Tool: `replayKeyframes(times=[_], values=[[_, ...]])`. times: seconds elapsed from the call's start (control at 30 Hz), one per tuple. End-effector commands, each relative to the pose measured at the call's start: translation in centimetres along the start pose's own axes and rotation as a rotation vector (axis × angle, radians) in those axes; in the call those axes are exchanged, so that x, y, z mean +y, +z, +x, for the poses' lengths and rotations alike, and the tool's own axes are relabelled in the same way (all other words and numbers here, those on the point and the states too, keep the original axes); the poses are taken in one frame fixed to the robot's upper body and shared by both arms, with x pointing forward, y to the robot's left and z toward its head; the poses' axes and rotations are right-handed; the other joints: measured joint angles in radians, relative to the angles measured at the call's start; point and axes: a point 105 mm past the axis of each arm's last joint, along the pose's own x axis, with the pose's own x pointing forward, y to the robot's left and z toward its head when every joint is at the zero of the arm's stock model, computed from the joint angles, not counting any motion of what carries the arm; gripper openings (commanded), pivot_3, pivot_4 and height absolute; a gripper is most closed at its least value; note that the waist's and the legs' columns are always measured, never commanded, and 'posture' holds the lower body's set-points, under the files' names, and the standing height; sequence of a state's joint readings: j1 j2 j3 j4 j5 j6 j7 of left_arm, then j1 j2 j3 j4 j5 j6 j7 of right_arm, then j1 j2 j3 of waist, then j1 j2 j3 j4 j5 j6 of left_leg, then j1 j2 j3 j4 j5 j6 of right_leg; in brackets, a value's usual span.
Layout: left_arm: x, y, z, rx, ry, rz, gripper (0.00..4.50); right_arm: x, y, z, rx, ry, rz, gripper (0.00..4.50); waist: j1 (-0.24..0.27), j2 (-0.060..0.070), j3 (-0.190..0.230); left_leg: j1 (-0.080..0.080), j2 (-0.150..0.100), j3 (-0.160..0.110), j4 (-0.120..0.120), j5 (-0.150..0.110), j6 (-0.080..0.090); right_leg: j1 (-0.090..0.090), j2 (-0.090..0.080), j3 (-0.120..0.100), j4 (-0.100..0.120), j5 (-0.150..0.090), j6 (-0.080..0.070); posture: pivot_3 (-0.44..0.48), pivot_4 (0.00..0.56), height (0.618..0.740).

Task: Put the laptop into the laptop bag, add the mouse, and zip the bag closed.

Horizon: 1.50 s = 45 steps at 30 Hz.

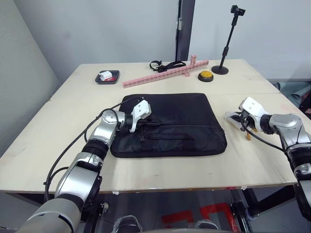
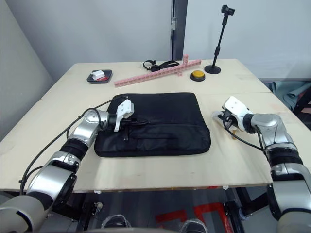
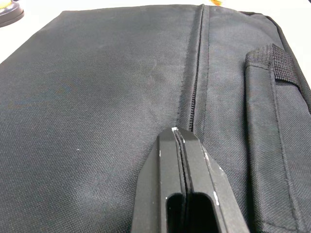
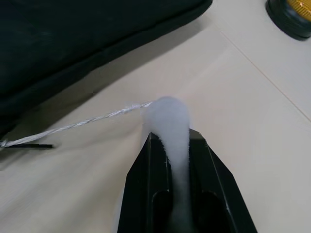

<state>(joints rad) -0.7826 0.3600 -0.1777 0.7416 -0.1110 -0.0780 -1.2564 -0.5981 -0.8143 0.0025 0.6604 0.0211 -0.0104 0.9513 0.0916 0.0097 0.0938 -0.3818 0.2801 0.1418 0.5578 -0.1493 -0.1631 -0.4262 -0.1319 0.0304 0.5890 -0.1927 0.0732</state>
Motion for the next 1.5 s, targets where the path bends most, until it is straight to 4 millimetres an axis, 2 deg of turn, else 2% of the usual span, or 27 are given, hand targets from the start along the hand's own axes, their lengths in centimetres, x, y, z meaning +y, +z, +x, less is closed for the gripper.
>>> replayKeyframes(times=[0.03, 0.17, 0.33, 0.57, 0.8, 0.83, 1.17, 1.2, 1.43, 1.5], values=[[-3.6, -7.3, 0.1, 0.249, -0.093, -0.184, 0.0, -0.9, 1.7, -1.8, -0.038, -0.021, -0.005, 0.04, 0.001, -0.002, 0.001, 0.0, 0.0, 0.0, 0.0, 0.0, 0.0, 0.0, 0.0, 0.0, 0.0, 0.0, 0.0, 0.0, 0.15, 0.74], [-3.6, -7.4, 0.0, 0.248, -0.09, -0.186, 0.0, 0.4, 1.4, -3.1, 0.012, 0.014, 0.046, 0.04, 0.004, -0.003, 0.002, 0.0, 0.0, 0.0, -0.001, 0.0, 0.0, 0.0, 0.0, 0.0, -0.001, 0.0, 0.0, 0.0, 0.15, 0.74], [-3.7, -7.5, 0.2, 0.249, -0.095, -0.186, 0.0, 2.8, 1.6, -4.8, 0.073, 0.051, 0.191, 0.04, 0.007, -0.002, 0.001, 0.001, 0.0, 0.0, -0.003, 0.0, 0.0, 0.0, 0.0, 0.0, -0.002, 0.0, 0.001, 0.0, 0.15, 0.74], [-3.8, -7.4, 0.5, 0.244, -0.099, -0.185, 0.0, 5.6, 0.2, -5.1, 0.13, 0.058, 0.233, 0.04, 0.011, -0.001, 0.0, 0.001, 0.0, 0.0, -0.004, -0.001, -0.001, 0.0, 0.0, 0.0, -0.004, -0.001, 0.006, 0.0, 0.15, 0.74], [-3.9, -7.5, 0.5, 0.244, -0.102, -0.188, 0.0, 6.4, -0.6, -5.3, 0.144, 0.063, 0.199, 0.04, 0.011, -0.001, -0.002, 0.001, 0.0, 0.001, -0.005, -0.001, -0.002, 0.0, 0.0, 0.0, -0.005, -0.001, 0.014, 0.0, 0.15, 0.74], [-3.9, -7.4, 0.5, 0.243, -0.102, -0.187, 0.0, 6.3, -0.7, -5.3, 0.142, 0.057, 0.198, 0.87, 0.011, -0.001, -0.002, 0.001, 0.0, 0.001, -0.005, -0.001, -0.002, 0.0, -0.001, 0.0, -0.005, -0.001, 0.014, 0.0, 0.15, 0.74], [-3.9, -7.2, 0.4, 0.233, -0.102, -0.187, 0.0, 5.5, 1.2, -6.4, 0.095, 0.132, 0.15, 4.3, 0.011, -0.001, -0.003, 0.001, 0.0, 0.001, -0.006, -0.001, -0.002, 0.0, -0.001, 0.0, -0.005, -0.001, 0.015, 0.0, 0.15, 0.74], [-4.0, -7.2, 0.3, 0.23, -0.102, -0.186, 0.0, 5.4, 1.4, -6.6, 0.097, 0.149, 0.141, 4.48, 0.011, -0.001, -0.003, 0.001, 0.0, 0.001, -0.006, -0.001, -0.002, 0.0, -0.001, 0.0, -0.005, -0.001, 0.015, 0.0, 0.15, 0.74], [-3.5, -5.6, -0.1, 0.171, -0.077, -0.159, 0.0, 3.9, 3.4, -8.4, 0.106, 0.252, 0.078, 4.48, 0.007, -0.001, -0.003, 0.001, 0.0, 0.001, -0.006, -0.001, -0.003, 0.0, -0.001, 0.0, -0.005, 0.0, 0.015, 0.0, 0.15, 0.74], [-2.9, -3.9, -0.5, 0.099, -0.053, -0.172, 0.0, 3.6, 4.4, -9.4, 0.1, 0.317, 0.052, 4.48, 0.006, -0.001, -0.003, 0.0, 0.0, 0.001, -0.006, -0.001, -0.003, 0.0, -0.001, 0.0, -0.005, 0.0, 0.015, 0.0, 0.15, 0.74]])
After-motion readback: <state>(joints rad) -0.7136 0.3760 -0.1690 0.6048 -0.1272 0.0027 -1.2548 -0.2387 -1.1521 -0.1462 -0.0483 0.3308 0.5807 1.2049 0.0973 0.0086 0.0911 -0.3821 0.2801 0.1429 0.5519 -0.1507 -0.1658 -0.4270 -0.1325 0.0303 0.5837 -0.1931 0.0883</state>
